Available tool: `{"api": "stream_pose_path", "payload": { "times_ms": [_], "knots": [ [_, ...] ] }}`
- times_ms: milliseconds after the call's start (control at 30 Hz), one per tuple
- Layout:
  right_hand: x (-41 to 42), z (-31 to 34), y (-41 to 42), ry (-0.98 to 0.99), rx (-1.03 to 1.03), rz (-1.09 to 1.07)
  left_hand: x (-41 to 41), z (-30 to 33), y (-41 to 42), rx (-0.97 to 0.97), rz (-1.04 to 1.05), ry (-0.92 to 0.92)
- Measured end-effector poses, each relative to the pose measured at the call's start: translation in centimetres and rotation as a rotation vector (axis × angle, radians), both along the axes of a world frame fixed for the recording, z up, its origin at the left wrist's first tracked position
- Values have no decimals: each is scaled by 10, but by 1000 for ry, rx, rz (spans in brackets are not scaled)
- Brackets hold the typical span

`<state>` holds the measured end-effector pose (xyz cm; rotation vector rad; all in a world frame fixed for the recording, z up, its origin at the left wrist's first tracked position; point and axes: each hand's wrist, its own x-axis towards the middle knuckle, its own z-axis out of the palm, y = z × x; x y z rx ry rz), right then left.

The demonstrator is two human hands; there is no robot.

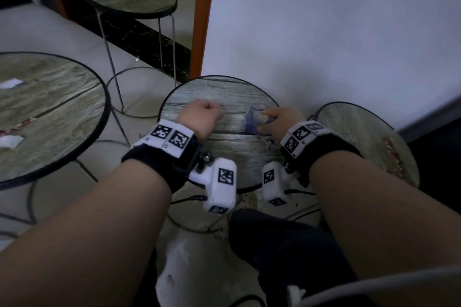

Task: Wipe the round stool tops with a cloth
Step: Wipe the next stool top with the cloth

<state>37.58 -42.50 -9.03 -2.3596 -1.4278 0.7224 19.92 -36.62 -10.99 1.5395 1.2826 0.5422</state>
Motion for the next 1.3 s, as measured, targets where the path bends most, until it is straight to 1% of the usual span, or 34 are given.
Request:
{"api": "stream_pose_path", "payload": {
  "times_ms": [100, 400, 567, 767, 967, 1167, 1300],
  "knots": [
    [1, 0, -6, 14, -12, -1, 6, -10, -12, -4, -65, 49],
    [-1, -3, -31, -2, -43, 2, 4, -20, -22, 58, 32, 18],
    [-3, -7, -42, 30, -60, -14, 4, -24, -26, 113, 31, 5],
    [-5, -7, -57, 21, -43, -28, 6, -25, -22, 102, 20, -29],
    [-8, -3, -67, 55, -102, -13, 7, -25, -19, 88, 32, -37],
    [-4, 2, -67, -2, -130, 43, 8, -26, -17, 87, 14, -20],
    [6, -2, -65, 8, -84, 6, 7, -25, -14, 72, 5, -30]
  ]
}}
